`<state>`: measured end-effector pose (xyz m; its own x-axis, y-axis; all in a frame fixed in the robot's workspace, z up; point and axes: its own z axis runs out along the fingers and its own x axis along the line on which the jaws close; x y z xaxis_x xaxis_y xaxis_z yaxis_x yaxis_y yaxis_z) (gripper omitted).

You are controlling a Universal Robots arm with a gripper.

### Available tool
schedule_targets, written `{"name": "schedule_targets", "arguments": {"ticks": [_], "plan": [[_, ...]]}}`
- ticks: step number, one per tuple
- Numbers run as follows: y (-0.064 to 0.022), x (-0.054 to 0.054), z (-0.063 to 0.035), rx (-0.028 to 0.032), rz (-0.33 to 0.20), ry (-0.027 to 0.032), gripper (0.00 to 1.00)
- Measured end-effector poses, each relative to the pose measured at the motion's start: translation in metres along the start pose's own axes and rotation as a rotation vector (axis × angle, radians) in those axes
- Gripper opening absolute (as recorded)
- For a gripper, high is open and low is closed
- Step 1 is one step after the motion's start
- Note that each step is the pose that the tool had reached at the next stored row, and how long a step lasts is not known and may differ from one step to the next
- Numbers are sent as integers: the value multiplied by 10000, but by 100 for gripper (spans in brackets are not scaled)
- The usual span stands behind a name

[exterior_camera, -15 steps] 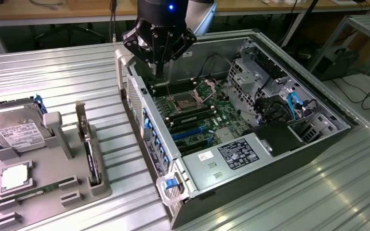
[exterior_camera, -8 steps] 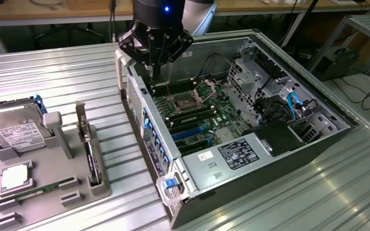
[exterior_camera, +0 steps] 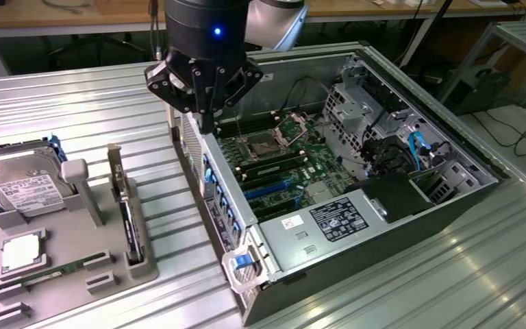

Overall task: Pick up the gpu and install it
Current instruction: 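Reach for the gpu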

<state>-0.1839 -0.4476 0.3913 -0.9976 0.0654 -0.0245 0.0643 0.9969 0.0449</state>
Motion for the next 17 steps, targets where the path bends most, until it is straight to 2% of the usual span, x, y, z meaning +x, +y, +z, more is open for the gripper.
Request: {"name": "schedule_targets", "arguments": {"ticks": [17], "plan": [[-98,134,-6,0,-30,2,11]]}}
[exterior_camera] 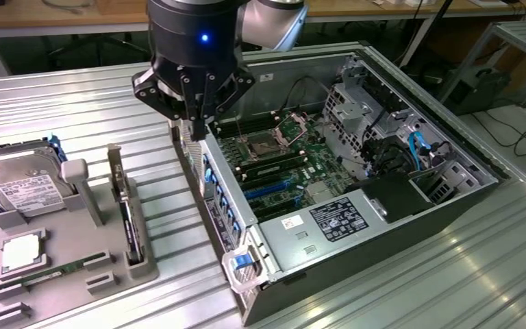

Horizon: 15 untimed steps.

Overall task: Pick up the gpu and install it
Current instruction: 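Reach for the gpu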

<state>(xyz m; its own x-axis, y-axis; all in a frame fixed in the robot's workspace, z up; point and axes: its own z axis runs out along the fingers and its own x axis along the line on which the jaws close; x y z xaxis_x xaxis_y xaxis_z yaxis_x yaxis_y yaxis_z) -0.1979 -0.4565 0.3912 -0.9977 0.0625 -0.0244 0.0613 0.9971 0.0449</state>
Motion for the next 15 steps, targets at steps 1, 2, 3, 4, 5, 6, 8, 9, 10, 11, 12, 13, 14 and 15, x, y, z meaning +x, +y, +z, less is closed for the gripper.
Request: {"name": "schedule_targets", "arguments": {"ticks": [1,2,3,4,5,6,8,9,10,11,12,13,14,15], "plan": [[-8,7,-1,1,-1,1,11],[-16,14,-2,1,-1,1,11],[-23,19,-2,1,-2,1,11],[-30,25,-2,1,-3,1,11],[-38,30,-2,0,-5,0,11],[-45,36,-3,1,-5,1,11],[-57,48,-4,0,-7,0,11],[-63,54,-4,0,-7,0,11],[-69,60,-5,0,-9,1,11],[-75,65,-5,0,-10,1,11],[-82,72,-6,0,-9,1,11],[-88,79,-6,0,-10,1,11],[-94,85,-7,0,-11,1,11],[-101,92,-7,0,-12,1,11]]}}
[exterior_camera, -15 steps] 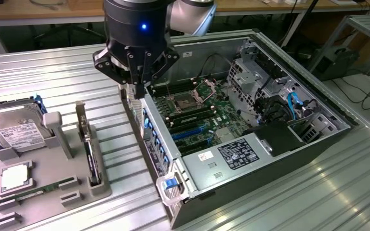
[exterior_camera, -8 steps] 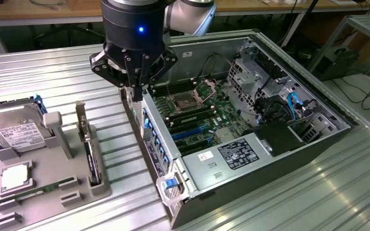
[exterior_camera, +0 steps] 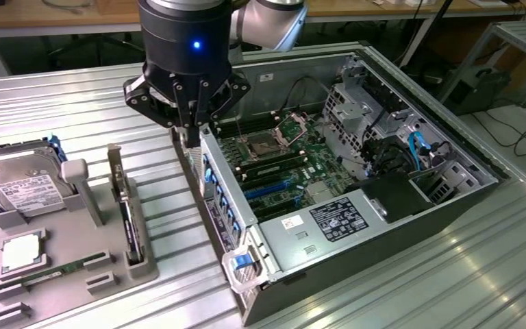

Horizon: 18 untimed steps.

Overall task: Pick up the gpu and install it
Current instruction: 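Reach for the gpu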

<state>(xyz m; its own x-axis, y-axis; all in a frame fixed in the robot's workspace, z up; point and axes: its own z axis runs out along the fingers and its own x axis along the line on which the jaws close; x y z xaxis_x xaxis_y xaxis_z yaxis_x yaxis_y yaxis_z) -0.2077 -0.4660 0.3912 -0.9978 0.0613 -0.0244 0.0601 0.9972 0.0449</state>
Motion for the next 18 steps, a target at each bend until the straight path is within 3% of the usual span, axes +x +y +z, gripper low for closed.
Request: {"name": "schedule_targets", "arguments": {"ticks": [18], "plan": [[-119,87,-8,0,-21,1,11]]}}
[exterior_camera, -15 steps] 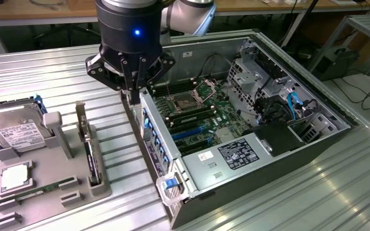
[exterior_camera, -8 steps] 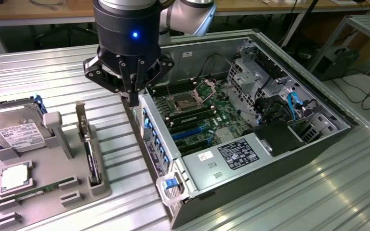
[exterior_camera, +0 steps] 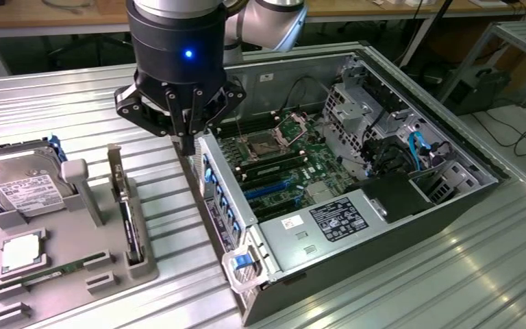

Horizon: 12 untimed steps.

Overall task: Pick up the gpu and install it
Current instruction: 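Reach for the gpu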

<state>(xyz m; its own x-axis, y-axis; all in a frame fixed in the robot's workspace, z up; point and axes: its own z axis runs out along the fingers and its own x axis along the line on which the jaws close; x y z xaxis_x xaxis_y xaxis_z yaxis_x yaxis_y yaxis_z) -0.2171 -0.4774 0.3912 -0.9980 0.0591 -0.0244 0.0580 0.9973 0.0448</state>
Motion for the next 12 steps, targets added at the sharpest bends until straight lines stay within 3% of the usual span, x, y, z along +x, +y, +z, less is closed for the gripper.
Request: {"name": "schedule_targets", "arguments": {"ticks": [12], "plan": [[-72,40,-3,-1,-19,1,11]]}}
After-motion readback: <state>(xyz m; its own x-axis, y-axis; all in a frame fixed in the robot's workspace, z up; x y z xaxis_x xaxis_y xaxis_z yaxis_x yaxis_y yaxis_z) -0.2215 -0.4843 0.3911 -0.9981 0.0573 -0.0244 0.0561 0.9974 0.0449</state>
